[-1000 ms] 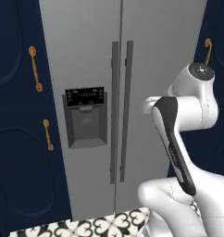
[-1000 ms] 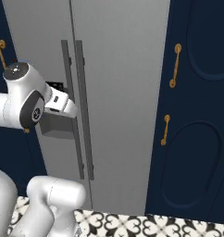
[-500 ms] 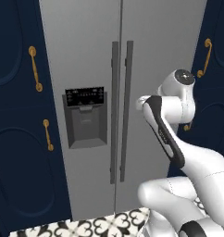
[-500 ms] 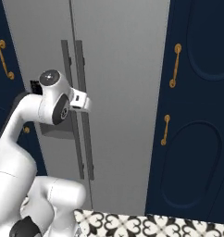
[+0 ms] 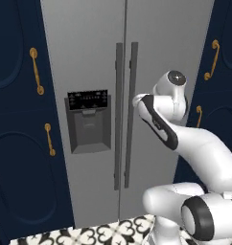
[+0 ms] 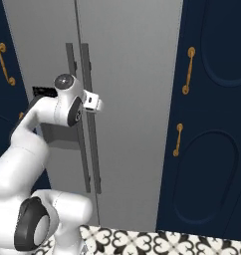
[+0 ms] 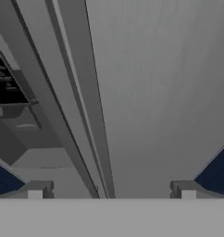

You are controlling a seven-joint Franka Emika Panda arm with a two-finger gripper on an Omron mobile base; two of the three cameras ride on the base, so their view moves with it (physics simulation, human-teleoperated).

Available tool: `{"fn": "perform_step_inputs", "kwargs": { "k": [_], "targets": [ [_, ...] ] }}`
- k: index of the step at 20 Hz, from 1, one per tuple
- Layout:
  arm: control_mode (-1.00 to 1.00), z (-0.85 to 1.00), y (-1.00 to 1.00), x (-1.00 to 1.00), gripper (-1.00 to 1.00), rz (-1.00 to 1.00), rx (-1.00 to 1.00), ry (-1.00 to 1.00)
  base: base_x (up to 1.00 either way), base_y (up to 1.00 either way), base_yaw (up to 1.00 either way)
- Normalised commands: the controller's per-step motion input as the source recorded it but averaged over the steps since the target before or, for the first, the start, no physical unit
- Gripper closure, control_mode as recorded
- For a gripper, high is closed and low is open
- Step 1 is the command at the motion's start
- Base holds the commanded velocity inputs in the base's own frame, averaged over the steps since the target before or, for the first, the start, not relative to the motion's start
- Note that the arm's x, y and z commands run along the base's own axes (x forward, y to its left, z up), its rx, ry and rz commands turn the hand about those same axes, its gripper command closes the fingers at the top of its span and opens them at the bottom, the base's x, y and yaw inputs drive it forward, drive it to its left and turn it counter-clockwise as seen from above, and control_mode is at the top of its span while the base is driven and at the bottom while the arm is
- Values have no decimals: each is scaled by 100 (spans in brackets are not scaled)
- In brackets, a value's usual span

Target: Grab a lemon wedge from the fridge and one ice cube from the ice bowl, and put them in the glass of lemonade.

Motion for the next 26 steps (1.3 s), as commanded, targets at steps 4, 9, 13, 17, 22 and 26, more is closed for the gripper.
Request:
{"fn": "perform_step_inputs", "kwargs": {
  "k": [4, 9, 13, 17, 22, 26],
  "targets": [
    [-100, -19, 13, 82, -100, 0, 0, 0, 0, 0, 0],
    [-100, -4, 36, 22, -100, 0, 0, 0, 0, 0, 0],
    [-100, -10, 12, 9, -100, 0, 0, -2, 0, 0, 0],
    [-100, -18, -1, 11, -100, -1, 0, -7, 0, 0, 0],
    [-100, -16, -3, 23, -100, -1, 0, -5, 0, 0, 0],
    [-100, -14, -1, 37, -100, 0, 0, -1, 0, 0, 0]
  ]
}}
